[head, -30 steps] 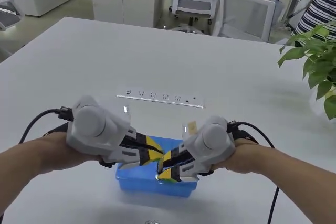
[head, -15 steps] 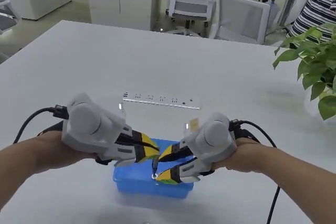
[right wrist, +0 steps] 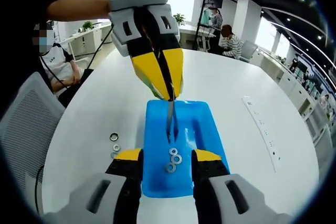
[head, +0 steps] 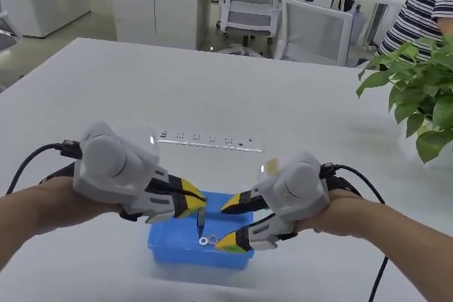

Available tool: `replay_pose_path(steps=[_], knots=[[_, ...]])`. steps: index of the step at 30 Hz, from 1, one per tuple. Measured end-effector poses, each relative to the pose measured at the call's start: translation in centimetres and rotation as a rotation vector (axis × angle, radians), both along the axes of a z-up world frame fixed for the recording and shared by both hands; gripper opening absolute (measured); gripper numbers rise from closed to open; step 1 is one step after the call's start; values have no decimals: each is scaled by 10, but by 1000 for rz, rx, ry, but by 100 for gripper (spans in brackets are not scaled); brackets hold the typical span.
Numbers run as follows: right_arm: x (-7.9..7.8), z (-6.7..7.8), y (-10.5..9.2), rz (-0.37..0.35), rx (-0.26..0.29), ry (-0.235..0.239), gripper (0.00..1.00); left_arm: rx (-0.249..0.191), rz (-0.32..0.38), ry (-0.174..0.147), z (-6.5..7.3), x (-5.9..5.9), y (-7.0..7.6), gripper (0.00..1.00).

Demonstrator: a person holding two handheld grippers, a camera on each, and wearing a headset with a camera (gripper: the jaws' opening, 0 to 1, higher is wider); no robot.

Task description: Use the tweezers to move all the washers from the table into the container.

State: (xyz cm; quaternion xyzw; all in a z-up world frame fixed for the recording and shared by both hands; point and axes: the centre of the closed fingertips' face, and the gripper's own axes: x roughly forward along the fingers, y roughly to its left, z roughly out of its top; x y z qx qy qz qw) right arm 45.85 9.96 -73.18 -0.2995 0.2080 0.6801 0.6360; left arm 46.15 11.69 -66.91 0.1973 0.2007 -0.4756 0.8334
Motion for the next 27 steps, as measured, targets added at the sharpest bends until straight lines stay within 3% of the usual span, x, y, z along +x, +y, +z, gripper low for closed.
replay_pose_path(steps=[27], knots=[[-23, 22, -37, -130, 44, 14, 67, -20, 22, 2, 24, -24, 3, 4]])
